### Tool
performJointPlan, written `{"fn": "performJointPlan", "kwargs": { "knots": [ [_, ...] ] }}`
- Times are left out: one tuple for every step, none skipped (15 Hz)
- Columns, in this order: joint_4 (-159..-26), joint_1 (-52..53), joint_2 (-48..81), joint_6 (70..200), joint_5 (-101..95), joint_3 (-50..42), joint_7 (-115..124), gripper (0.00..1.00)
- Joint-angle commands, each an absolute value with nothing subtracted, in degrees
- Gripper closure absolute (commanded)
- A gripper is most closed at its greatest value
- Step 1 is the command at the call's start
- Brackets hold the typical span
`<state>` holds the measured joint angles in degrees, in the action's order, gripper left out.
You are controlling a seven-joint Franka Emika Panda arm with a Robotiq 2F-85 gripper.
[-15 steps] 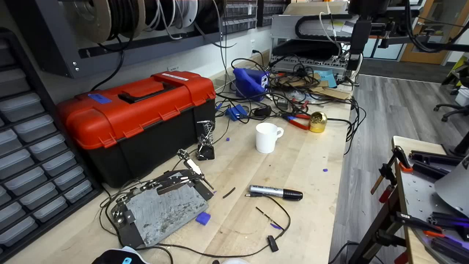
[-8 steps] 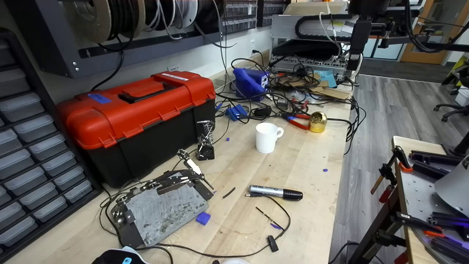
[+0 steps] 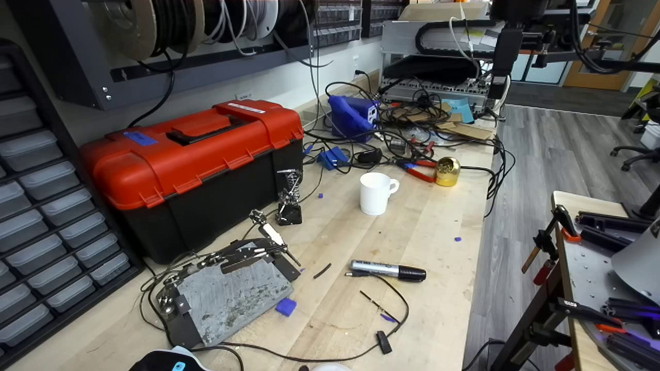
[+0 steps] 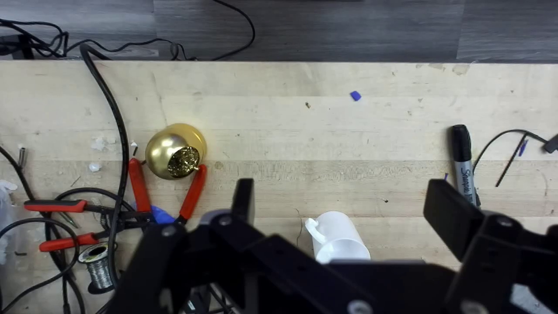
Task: Put the marker inside the mug cup
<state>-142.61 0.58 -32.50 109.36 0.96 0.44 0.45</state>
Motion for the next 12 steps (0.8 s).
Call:
{"fn": "performJointPlan", "kwargs": {
  "knots": [
    [-145.0,0.7,-35.8,105.1,0.4,-1.4,-4.1,0.00],
    [-145.0,0.7,-35.9,105.1,0.4,-1.6,-4.4,0.00],
    [-145.1,0.7,-36.0,105.4,0.6,-1.7,-4.5,0.00],
    [-145.1,0.7,-36.0,105.5,0.5,-1.7,-4.4,0.00],
    [-145.0,0.7,-35.8,105.4,0.6,-1.7,-4.4,0.00],
    [-145.1,0.7,-35.8,104.5,0.5,-1.9,-5.3,0.00],
    [-145.2,0.6,-36.0,103.4,0.3,-2.3,-6.5,0.00],
    [-145.4,0.5,-36.2,102.6,0.1,-2.6,-7.5,0.00],
    [-145.4,0.4,-36.2,101.8,0.1,-3.0,-8.2,0.00],
    [-145.5,0.4,-36.1,101.3,0.1,-3.1,-8.8,0.00],
    [-145.5,0.3,-36.2,100.9,-0.1,-3.3,-9.1,0.00],
    [-145.4,0.3,-36.2,100.3,-0.1,-3.4,-9.5,0.00]
  ]
}}
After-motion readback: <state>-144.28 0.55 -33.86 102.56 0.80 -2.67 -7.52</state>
